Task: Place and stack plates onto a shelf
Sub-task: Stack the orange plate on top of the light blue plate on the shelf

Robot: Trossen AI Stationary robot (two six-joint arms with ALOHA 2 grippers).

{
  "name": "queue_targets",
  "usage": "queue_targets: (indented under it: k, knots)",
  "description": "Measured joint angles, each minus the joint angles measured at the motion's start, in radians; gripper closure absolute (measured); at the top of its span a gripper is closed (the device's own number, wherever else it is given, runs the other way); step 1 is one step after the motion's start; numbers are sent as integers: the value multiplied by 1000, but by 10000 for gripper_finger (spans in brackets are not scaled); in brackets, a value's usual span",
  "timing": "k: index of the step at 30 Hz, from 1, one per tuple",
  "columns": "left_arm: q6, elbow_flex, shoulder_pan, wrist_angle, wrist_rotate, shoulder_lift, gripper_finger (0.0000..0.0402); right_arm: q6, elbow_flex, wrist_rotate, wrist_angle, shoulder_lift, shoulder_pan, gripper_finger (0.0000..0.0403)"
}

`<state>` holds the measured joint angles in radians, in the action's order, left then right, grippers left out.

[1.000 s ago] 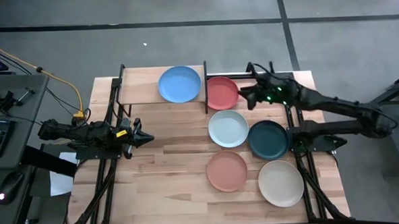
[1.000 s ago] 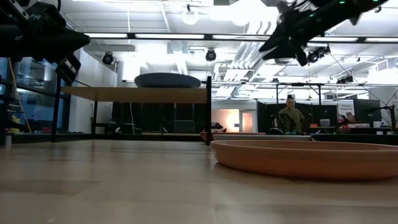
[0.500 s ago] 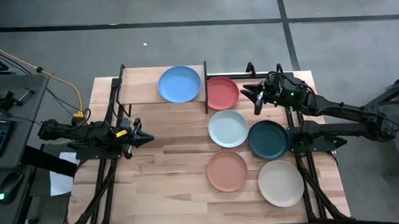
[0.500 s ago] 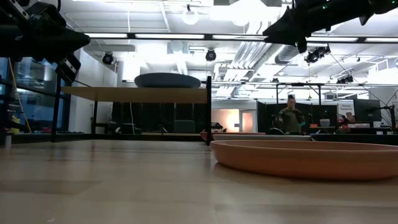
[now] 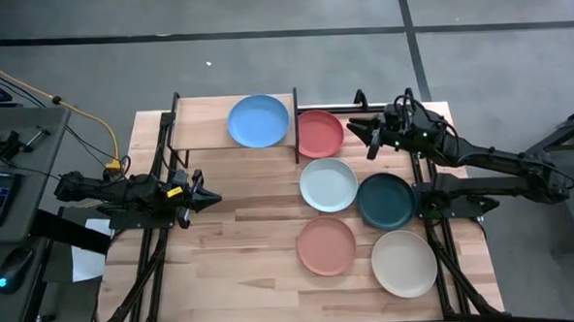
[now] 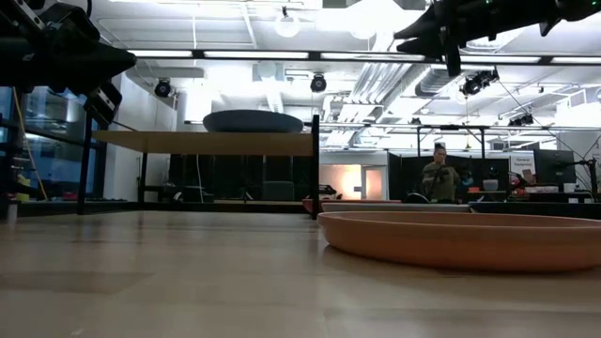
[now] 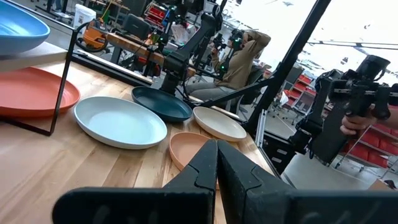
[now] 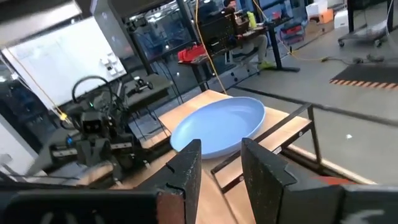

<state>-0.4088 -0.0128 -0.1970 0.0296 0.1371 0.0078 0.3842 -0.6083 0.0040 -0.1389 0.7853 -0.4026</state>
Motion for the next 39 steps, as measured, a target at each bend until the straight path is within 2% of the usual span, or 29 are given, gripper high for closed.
queue_targets:
  k: [3,13,15,17,20,22,25,28,31,33,36,39]
  knots:
    - [0,0,0,0,0,0,401,58,0,-4,0,0,0,308]
    - [0,0,0,1,2,0,401,56,0,-7,0,0,0,309]
    - [0,0,0,21,31,0,401,69,0,-11,0,0,0,308]
    - [-8,0,0,102,98,0,401,92,0,-32,-1,0,0,309]
    - [-116,0,0,346,219,0,401,116,0,-68,-1,-1,0,309]
    - [-180,0,0,497,343,0,401,141,0,-84,-1,-1,0,309]
    - [-110,0,0,671,534,0,401,158,0,-99,-1,-1,0,309]
    - [-62,0,0,789,607,0,401,158,0,-124,-1,-1,0,309]
    - [-11,-12,2,759,570,8,401,159,0,-145,-1,-1,0,309]
    - [-36,-35,2,710,541,41,401,177,0,-147,-2,-1,0,309]
    - [-112,-94,2,599,541,132,400,194,0,-147,-3,-1,0,309]
    - [-137,-176,2,506,584,263,391,185,0,-147,-4,0,0,309]
